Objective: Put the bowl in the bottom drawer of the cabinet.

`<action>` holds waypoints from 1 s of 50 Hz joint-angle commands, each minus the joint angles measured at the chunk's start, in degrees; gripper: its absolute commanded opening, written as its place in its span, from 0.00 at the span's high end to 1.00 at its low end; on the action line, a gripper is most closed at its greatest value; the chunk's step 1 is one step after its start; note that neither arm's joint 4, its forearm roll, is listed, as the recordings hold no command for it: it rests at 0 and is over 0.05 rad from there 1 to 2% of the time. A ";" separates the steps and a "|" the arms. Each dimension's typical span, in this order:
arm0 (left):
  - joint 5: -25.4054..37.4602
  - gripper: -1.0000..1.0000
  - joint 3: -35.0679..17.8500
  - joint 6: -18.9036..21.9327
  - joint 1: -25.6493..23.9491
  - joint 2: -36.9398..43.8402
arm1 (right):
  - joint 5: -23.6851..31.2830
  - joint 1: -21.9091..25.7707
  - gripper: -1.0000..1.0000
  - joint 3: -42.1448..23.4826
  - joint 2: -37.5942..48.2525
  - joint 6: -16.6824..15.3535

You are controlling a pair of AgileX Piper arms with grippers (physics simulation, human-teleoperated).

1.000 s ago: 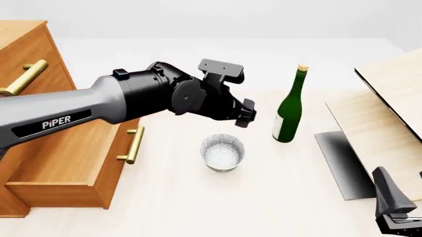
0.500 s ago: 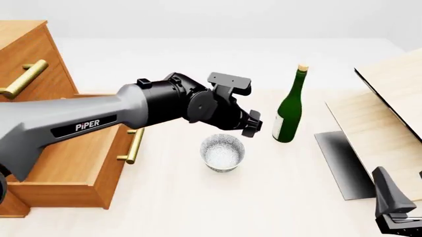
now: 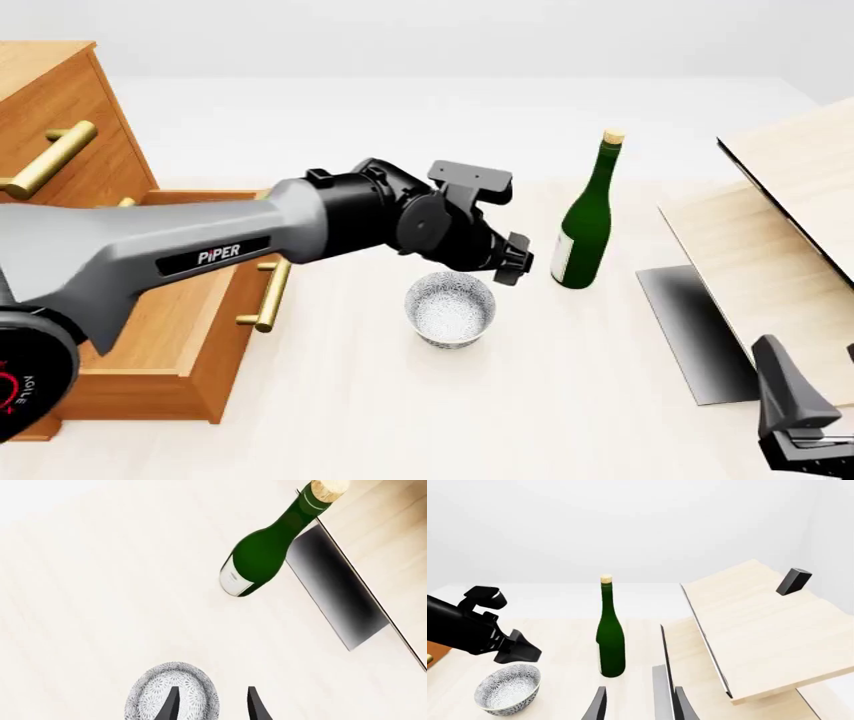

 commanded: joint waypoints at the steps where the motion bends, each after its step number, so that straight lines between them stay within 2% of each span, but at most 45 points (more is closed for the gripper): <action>1: 0.70 0.00 -1.62 -0.57 0.49 2.02 | -0.84 0.01 0.00 -0.05 0.89 0.00; 15: 0.22 0.00 -0.98 -2.24 0.47 3.12 | 1.38 0.00 0.00 -0.10 -1.30 0.02; 50: -1.87 0.00 0.87 -5.19 -0.09 5.95 | 1.27 0.00 0.00 -0.01 -1.27 0.02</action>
